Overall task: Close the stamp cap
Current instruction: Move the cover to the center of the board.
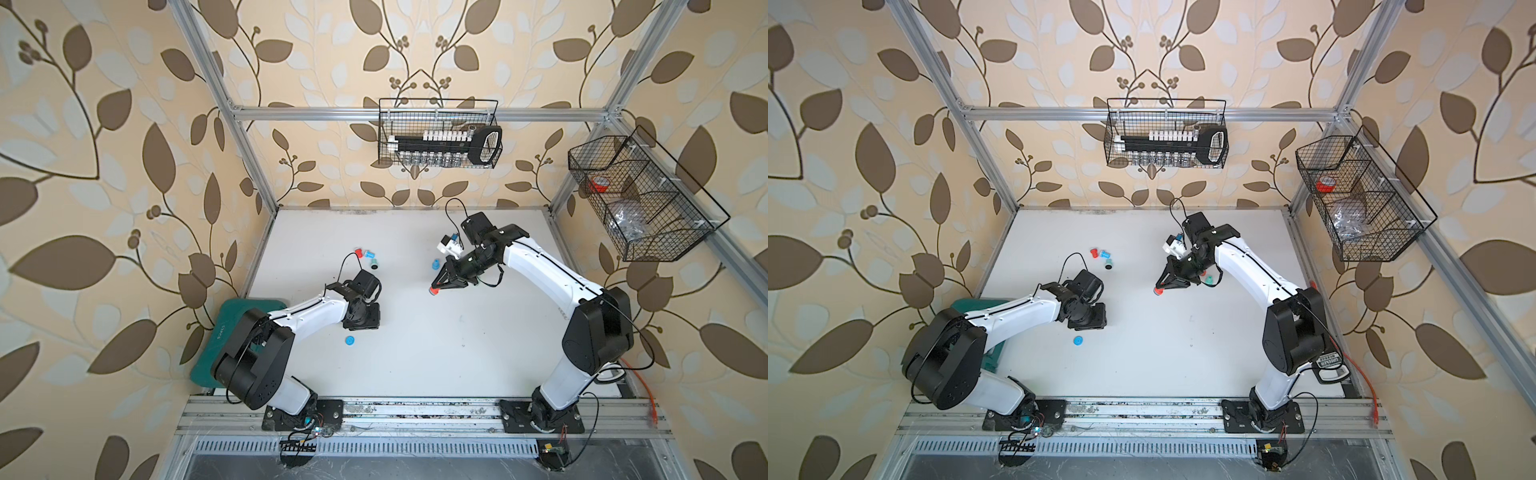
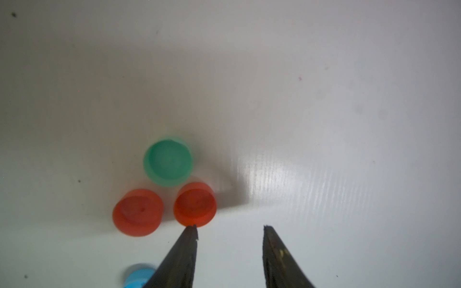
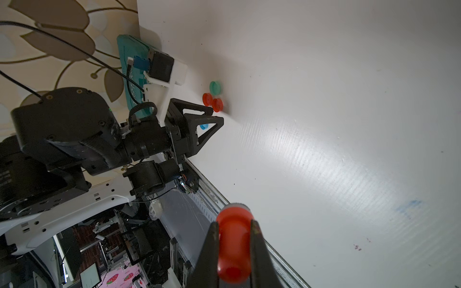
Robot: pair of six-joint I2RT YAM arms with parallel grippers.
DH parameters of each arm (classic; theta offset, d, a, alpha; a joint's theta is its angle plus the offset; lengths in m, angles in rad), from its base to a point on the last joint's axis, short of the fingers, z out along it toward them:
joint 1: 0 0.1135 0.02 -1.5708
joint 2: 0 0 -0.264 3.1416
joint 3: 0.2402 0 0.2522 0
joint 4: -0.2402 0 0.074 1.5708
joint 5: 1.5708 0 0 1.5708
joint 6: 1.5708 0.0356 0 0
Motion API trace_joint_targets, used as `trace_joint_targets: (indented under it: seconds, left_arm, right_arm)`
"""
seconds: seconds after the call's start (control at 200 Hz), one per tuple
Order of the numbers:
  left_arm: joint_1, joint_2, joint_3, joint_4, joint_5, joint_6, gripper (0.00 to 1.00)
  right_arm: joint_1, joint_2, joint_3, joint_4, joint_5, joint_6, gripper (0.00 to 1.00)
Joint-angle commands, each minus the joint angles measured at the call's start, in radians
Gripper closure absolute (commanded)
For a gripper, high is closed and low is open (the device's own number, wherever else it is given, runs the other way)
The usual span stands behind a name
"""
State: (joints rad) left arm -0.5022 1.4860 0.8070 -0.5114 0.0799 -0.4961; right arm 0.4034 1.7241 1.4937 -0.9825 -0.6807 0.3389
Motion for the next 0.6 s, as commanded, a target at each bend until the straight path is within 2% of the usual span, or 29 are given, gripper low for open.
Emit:
trace_joint_targets:
  seconds: [0.0,0.46,0.595]
  left_arm:
    - [0.013,0.022,0.036,-0.008,0.015,0.024,0.55]
    - [0.023,0.089,0.042,0.026,0.080,0.023,0.57]
    - [-0.014,0.093,0.036,0.046,0.096,-0.021,0.57]
  right_arm:
    - [-0.004,0.017,-0.016,0.003,-0.011,-0.009,0.93]
    - [-0.018,0.016,-0.020,0.001,-0.016,-0.012,0.93]
    - [-0.020,0.020,-0.010,0.002,-0.015,-0.011,0.93]
